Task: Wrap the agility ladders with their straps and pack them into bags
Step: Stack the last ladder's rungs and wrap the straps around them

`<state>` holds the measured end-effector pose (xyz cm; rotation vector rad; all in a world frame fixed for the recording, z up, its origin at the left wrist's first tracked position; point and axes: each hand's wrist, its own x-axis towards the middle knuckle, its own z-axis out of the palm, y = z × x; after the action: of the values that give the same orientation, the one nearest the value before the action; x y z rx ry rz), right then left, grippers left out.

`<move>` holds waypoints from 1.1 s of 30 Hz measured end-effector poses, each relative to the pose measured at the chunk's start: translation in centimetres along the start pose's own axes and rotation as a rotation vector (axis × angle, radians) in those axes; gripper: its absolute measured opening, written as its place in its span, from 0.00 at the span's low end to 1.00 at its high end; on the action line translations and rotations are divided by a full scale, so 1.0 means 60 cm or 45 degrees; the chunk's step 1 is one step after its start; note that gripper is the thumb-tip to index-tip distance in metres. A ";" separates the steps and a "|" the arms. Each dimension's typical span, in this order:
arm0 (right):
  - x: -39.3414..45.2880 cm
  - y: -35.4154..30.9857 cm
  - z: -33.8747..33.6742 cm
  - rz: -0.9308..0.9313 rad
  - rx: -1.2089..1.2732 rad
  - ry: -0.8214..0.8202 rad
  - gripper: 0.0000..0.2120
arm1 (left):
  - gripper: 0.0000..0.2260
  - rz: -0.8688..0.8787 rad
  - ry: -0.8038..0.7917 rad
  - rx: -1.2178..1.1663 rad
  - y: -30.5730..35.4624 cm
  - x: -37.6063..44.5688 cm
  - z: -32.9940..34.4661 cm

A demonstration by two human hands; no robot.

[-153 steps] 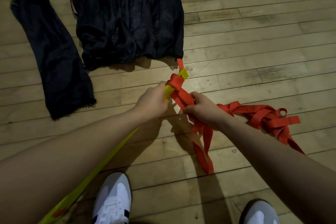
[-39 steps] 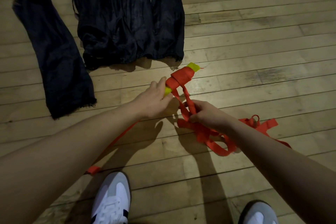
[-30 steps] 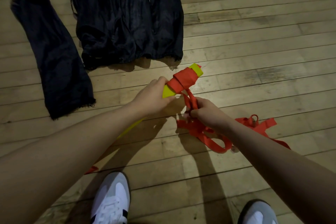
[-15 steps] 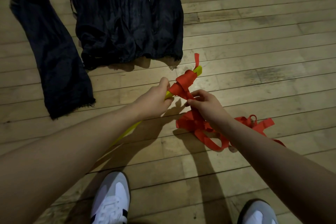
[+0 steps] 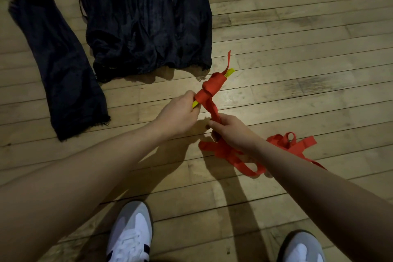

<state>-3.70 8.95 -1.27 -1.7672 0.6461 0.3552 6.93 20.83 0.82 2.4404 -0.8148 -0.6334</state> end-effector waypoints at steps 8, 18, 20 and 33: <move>-0.005 0.006 -0.006 0.000 0.132 -0.036 0.06 | 0.20 0.018 -0.355 -0.019 -0.013 0.003 -0.005; -0.019 0.009 -0.019 0.033 0.244 -0.251 0.11 | 0.11 0.074 -0.326 -0.154 -0.020 -0.019 0.007; -0.021 0.005 -0.014 0.033 0.228 -0.261 0.12 | 0.15 0.022 -0.298 -0.110 -0.020 -0.019 0.011; -0.019 0.020 -0.017 -0.009 -0.115 -0.285 0.05 | 0.24 -0.225 -0.263 0.022 -0.041 0.009 0.013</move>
<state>-5.42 8.05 -1.27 -1.7826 0.4695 0.5759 7.92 21.98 -1.36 2.5099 -0.6884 -0.9611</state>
